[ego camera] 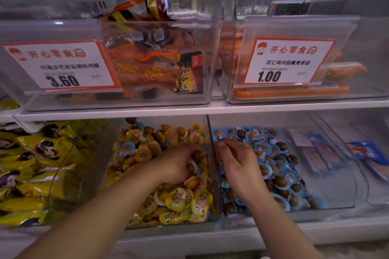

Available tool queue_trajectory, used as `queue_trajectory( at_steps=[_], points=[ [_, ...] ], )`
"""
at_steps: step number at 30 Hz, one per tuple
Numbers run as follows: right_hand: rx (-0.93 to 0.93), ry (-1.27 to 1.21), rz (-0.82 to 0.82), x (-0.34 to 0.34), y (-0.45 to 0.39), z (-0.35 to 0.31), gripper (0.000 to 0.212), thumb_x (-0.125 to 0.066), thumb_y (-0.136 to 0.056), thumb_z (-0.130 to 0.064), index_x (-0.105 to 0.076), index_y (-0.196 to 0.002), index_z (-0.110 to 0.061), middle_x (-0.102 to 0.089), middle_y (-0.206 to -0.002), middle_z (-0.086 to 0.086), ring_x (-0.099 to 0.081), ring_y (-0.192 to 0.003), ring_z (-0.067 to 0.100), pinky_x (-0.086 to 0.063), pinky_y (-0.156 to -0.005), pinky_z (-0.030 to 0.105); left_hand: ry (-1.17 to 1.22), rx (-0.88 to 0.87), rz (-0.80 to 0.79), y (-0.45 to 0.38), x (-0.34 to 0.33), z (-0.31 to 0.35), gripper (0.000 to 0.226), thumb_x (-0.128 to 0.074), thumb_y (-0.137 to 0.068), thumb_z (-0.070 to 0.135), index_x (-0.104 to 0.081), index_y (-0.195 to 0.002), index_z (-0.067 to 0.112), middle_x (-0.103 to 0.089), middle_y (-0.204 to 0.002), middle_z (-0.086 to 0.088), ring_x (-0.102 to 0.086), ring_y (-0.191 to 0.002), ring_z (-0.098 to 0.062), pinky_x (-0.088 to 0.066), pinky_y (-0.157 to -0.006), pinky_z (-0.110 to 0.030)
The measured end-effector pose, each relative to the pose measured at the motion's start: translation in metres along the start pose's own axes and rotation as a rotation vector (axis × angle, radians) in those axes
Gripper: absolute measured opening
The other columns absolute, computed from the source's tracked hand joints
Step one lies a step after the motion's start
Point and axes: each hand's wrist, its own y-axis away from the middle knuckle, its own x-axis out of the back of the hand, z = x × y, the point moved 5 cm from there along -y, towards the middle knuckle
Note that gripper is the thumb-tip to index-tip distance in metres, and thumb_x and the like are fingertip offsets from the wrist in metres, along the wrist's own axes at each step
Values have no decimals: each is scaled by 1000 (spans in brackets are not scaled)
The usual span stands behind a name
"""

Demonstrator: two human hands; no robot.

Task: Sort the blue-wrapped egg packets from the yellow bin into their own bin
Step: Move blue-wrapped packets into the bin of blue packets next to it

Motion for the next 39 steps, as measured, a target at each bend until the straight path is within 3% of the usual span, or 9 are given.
queue_trajectory(
  at_steps=[4, 7, 11, 16, 22, 26, 30, 35, 39],
  points=[
    [-62, -21, 29, -2, -5, 4, 33, -48, -101, -30, -67, -82, -12, -68, -74, 16, -64, -71, 34, -52, -66, 52, -98, -27, 32, 0, -4, -1, 71, -67, -75, 32, -38, -139, 46, -49, -133, 5, -55, -116, -20, -50, -95, -35],
    [-59, -5, 81, -4, -6, 2, 35, -50, -100, -27, -59, -70, -12, -58, -59, 8, -53, -55, 23, -45, -57, 48, -80, -56, 102, 1, -3, 0, 68, -62, -78, 30, -38, -139, 48, -53, -134, 7, -56, -117, -20, -51, -95, -36],
    [-99, -15, 128, -7, -8, 2, 36, -51, -100, -24, -57, -66, -15, -50, -52, 3, -47, -49, 16, -37, -51, 37, 51, -3, 322, 6, 7, -2, 36, -73, -82, 32, -64, -117, 35, -65, -118, 9, -62, -107, -13, -50, -87, -27],
    [-106, -12, 166, -8, -11, 4, 35, -53, -99, -22, -59, -65, -15, -50, -50, -2, -47, -48, 14, -35, -52, 33, 1184, 286, 437, 29, 40, -17, 5, -77, -82, 15, -75, -80, 19, -69, -69, 4, -64, -62, -5, -50, -57, -20],
    [-62, 15, 277, -9, -11, -9, 20, -56, -98, -22, -74, -91, -17, -72, -80, -5, -66, -77, 11, -49, -67, 30, 1715, 365, 502, 68, 38, -20, 9, -65, -89, 8, -71, -96, 10, -72, -98, -14, -69, -85, -26, -55, -71, -36],
    [45, -25, 387, -10, -1, -27, 20, -57, -96, -18, -71, -87, -28, -68, -73, -15, -63, -72, -4, -43, -58, 10, 1697, 385, 612, 83, 35, -26, 16, -59, -89, -3, -69, -93, 8, -68, -82, -8, -69, -69, -17, -57, -57, -30],
    [224, 71, 403, -11, 9, -47, 20, -52, -88, -19, -71, -91, -18, -67, -82, -4, -64, -74, 12, -47, -66, 23, 1613, 268, 633, 103, 38, -28, 25, -67, -76, 0, -73, -98, 11, -73, -88, -9, -72, -75, -17, -57, -58, -28],
    [511, 304, 257, -24, 31, -84, 25, -49, -90, -19, -71, -99, -12, -64, -94, -4, -58, -86, 5, -41, -77, 8, 622, 278, 751, 142, 32, -43, 16, -73, -85, 27, -71, -94, 40, -73, -96, 15, -68, -89, -5, -57, -81, -35],
    [321, 461, -146, -74, 41, -73, 32, -53, -87, -22, -66, -117, -25, -64, -113, -4, -62, -99, 12, -52, -83, 28, 308, 224, 702, 146, 28, -41, 38, -56, -76, 70, -67, -95, 39, -63, -95, 21, -57, -92, 6, -47, -79, -19]
  ],
)
